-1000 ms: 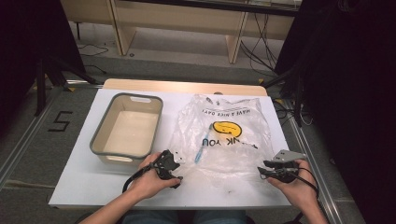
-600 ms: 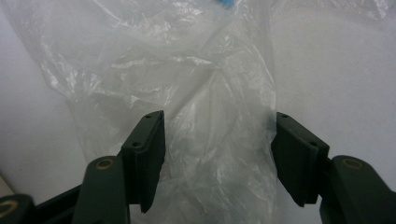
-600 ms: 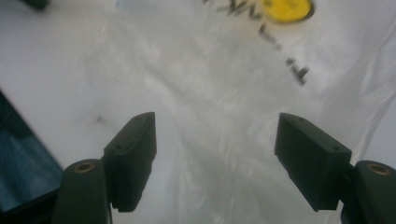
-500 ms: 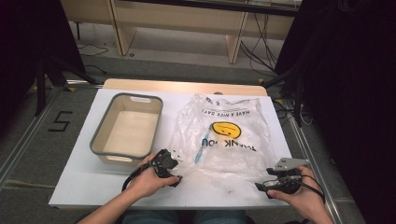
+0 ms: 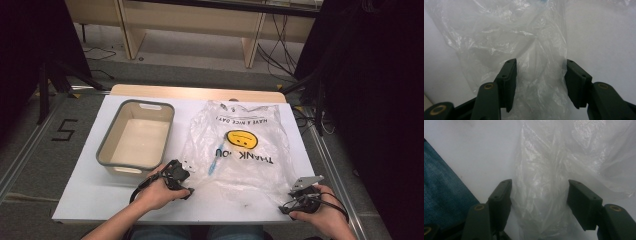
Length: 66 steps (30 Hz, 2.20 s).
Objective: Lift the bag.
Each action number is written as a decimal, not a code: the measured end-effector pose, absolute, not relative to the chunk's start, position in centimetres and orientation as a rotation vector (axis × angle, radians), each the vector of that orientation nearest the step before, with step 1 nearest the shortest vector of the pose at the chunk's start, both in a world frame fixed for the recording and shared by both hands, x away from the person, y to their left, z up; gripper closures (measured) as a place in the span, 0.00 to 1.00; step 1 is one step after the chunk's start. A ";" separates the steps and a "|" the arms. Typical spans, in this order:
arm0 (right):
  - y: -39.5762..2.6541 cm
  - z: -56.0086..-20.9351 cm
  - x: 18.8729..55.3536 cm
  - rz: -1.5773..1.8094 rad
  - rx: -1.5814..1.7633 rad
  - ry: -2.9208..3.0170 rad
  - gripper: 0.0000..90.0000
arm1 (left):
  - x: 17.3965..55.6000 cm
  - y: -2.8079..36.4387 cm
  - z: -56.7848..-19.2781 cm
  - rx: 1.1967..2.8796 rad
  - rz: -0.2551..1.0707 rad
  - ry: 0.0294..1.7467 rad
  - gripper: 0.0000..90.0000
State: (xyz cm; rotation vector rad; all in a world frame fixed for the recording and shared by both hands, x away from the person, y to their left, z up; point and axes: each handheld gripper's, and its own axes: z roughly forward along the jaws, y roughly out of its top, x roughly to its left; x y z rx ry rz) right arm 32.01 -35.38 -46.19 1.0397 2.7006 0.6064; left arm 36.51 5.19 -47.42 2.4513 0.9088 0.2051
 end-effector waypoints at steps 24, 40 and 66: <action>-35.8 -46.1 32.6 0.654 1.065 2.671 0.95 | 35.7 4.4 -47.1 2.471 0.169 0.938 0.93; -36.0 -46.1 32.7 0.677 1.090 2.674 0.99 | 34.7 5.0 -45.0 2.380 0.297 0.879 0.71; -36.7 -45.9 32.7 0.629 1.109 2.638 0.99 | 35.1 5.0 -47.2 2.479 0.198 1.064 0.37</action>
